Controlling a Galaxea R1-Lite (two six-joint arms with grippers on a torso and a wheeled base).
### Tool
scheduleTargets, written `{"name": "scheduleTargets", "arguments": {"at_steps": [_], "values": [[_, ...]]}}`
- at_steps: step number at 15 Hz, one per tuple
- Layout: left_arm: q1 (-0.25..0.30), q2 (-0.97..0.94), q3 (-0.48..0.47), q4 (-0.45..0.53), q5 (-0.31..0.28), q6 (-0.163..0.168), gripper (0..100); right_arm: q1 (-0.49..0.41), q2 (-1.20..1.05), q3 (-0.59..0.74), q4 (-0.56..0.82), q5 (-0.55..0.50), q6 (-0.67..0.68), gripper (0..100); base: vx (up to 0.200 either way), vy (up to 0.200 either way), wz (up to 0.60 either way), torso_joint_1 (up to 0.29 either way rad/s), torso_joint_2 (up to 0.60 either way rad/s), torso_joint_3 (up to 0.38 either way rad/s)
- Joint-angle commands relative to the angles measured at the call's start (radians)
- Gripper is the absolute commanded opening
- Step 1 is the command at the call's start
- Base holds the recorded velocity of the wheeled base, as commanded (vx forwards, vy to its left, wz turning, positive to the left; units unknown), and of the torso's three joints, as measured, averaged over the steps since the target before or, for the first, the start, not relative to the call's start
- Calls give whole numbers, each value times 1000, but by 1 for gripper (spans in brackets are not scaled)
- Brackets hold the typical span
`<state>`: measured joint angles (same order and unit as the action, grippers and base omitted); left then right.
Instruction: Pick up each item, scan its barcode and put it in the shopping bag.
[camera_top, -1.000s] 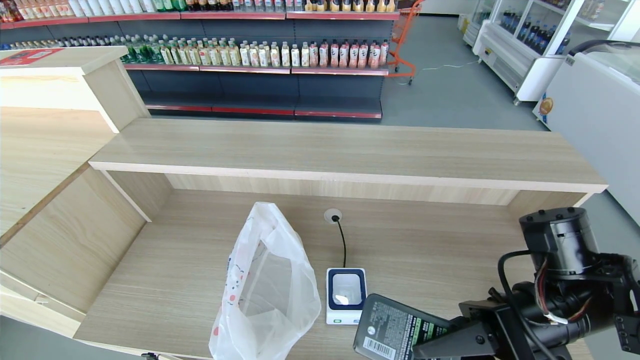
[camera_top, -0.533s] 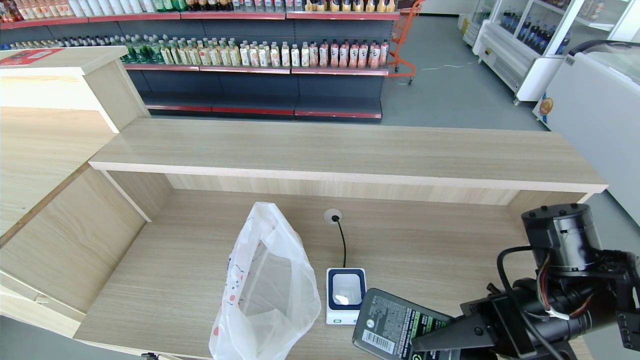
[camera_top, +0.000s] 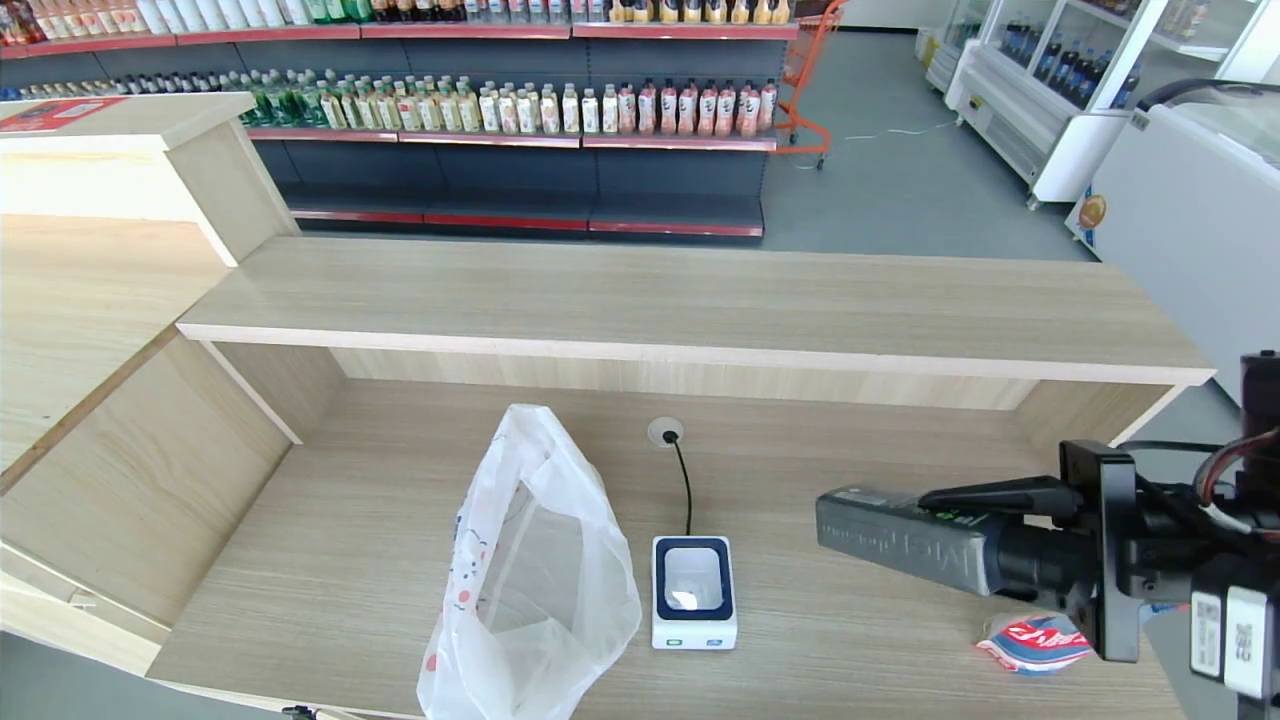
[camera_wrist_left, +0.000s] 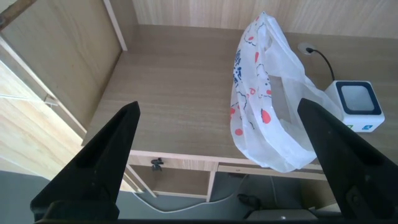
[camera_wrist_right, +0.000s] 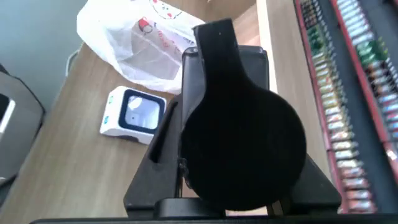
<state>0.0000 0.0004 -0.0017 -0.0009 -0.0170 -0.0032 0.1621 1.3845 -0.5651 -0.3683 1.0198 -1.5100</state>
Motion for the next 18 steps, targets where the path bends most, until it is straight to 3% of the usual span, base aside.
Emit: {"name": "scheduleTargets", "arguments": {"at_steps": [1, 4, 7, 9, 12, 18], "values": [[0, 0, 0, -1, 0, -1, 100, -127, -1, 7, 25, -15, 338, 0, 0, 0, 0, 0, 0, 0], [0, 0, 0, -1, 0, 0, 100, -124, 61, 10, 23, -96, 858, 0, 0, 0, 0, 0, 0, 0], [0, 0, 0, -1, 0, 0, 100, -58, 191, -6, 23, -115, 1215, 0, 0, 0, 0, 0, 0, 0], [0, 0, 0, -1, 0, 0, 100, -3, 298, -52, 22, -115, 1363, 0, 0, 0, 0, 0, 0, 0], [0, 0, 0, -1, 0, -1, 100, 45, 435, -82, 20, -119, 1389, 0, 0, 0, 0, 0, 0, 0], [0, 0, 0, 1, 0, 0, 100, 139, 647, -170, -49, -288, 1294, 0, 0, 0, 0, 0, 0, 0]]}}
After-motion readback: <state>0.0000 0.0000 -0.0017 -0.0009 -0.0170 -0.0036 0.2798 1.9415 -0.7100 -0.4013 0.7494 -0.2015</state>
